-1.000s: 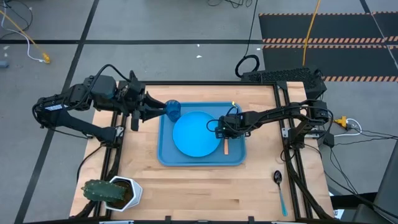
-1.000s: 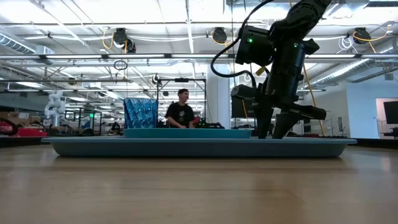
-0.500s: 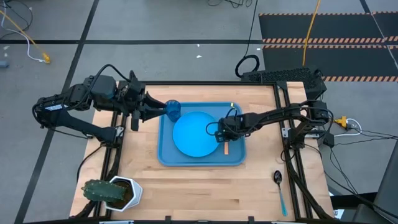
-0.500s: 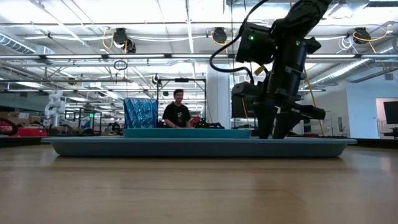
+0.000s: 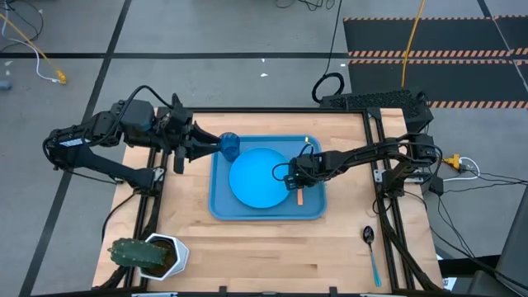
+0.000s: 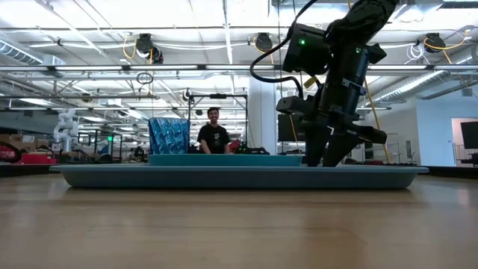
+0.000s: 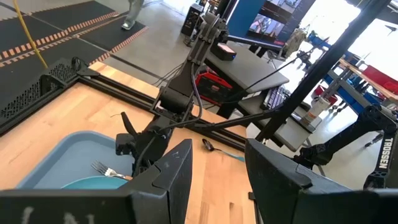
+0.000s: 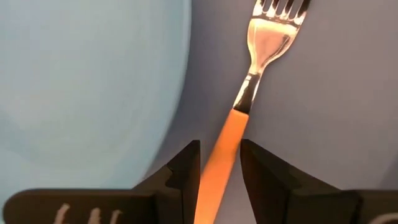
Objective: Pick and place plate/cup/fork/spoon on tray
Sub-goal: Put the orange fork on the blue serving tray to the right of the blue plate, then put the blue spoon on the blue serving tray to the right of the orange fork
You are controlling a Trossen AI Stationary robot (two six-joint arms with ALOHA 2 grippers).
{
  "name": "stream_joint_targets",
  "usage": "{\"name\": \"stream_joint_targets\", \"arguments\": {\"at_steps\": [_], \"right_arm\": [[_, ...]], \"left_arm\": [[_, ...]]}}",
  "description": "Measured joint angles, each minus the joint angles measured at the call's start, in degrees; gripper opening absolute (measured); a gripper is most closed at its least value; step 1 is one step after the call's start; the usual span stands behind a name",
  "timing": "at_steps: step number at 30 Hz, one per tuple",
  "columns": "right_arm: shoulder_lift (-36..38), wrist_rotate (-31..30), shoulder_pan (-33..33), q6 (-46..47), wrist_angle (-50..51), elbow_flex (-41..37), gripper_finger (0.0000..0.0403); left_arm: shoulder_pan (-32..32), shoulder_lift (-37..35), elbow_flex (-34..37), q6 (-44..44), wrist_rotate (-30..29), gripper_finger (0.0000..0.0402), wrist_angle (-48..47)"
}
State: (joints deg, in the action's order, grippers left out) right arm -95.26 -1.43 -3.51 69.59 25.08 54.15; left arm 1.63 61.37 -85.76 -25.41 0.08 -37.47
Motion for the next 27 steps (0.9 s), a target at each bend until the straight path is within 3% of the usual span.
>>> {"name": "stream_joint_targets", "arguments": {"at_steps": [11,17,23,27], "right_arm": [[6.25,-4.57,0.00,-1.31,-0.46,-0.07,0.0107],[9.02,-4.05,0.81,-0.89,0.02,-0.07,0.0107],[12.79,-3.41,3.44,2.05,5.65,-0.06,0.0107],[15.85,-3.18,5.43,5.67,14.53,-0.04,0.0107]], "left_arm": [[-0.18,0.02,0.00,1.77,-0.02,0.0149,-0.02],[-1.38,0.02,0.00,2.34,-0.02,0.0149,-0.02],[-1.62,0.00,0.00,2.34,-0.02,0.0149,-0.07],[-1.62,0.00,0.00,2.83,-0.02,0.0149,-0.02]]}}
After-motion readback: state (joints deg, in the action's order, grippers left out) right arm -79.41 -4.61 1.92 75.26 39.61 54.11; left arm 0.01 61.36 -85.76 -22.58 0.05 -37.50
